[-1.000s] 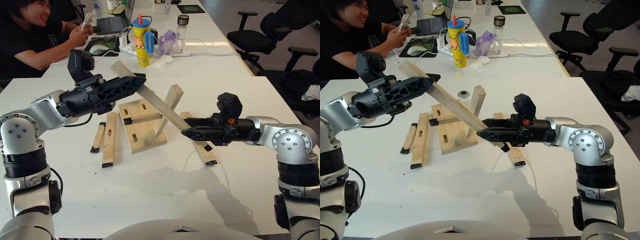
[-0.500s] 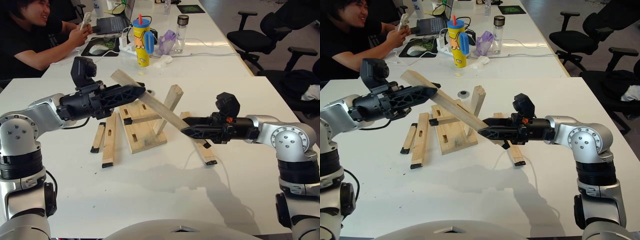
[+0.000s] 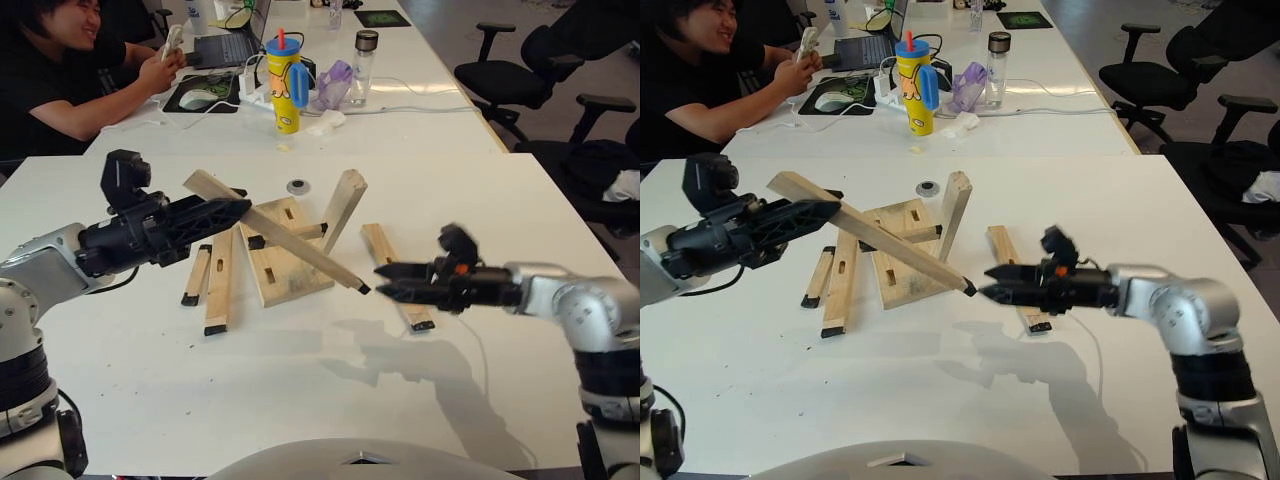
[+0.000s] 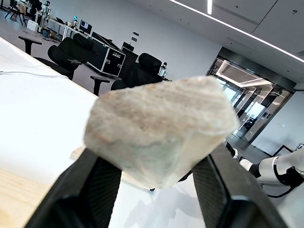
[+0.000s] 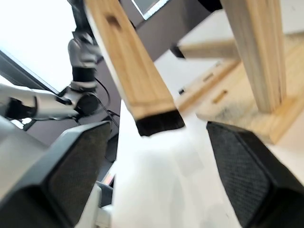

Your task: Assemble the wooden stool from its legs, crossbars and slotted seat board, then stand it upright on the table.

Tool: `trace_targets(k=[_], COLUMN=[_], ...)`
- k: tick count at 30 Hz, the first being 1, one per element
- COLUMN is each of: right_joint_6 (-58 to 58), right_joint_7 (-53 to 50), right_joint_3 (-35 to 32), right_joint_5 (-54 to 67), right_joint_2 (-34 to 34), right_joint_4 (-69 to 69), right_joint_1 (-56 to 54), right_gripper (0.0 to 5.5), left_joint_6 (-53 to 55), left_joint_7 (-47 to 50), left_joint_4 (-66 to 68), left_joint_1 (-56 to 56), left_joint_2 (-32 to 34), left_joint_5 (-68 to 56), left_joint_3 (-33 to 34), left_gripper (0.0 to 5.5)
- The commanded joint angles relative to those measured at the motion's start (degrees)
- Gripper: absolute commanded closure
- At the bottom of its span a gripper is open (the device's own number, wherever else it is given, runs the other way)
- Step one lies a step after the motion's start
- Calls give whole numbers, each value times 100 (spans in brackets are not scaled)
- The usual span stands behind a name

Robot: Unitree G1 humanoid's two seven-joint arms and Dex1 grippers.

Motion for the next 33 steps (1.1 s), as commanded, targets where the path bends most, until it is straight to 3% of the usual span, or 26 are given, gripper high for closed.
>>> trace_targets(k=[1,8,14,26,33], right_joint_6=[-457,-1274,-1813,-2198,-1444], right_joint_7=[-423,-1434,-1861,-1914,-1323], right_joint_3=[501,1253,1472,913,807], right_joint_5=[-583,-1799,-2453,-2852,-2327], right_joint_2=[355,1433,2084,2111,1799], right_joint_4=[-322,459,1178,1865,901], right_joint_1=[283,166,-143,-702,-496], right_gripper=[178,178,178,178,178], left_joint_6=[108,-303,-867,-1248,-1501], left_joint_7=[-566,-1798,-2621,-2177,-2093], left_joint_4=[156,923,1901,2356,1938], left_joint_1=[200,201,-291,-597,-257], left_joint_2=[632,1399,1796,990,698], left_joint_5=[250,1444,2386,2730,2947], left_joint_3=[190,-82,-443,-186,-249], left_gripper=[342,342,342,342,342])
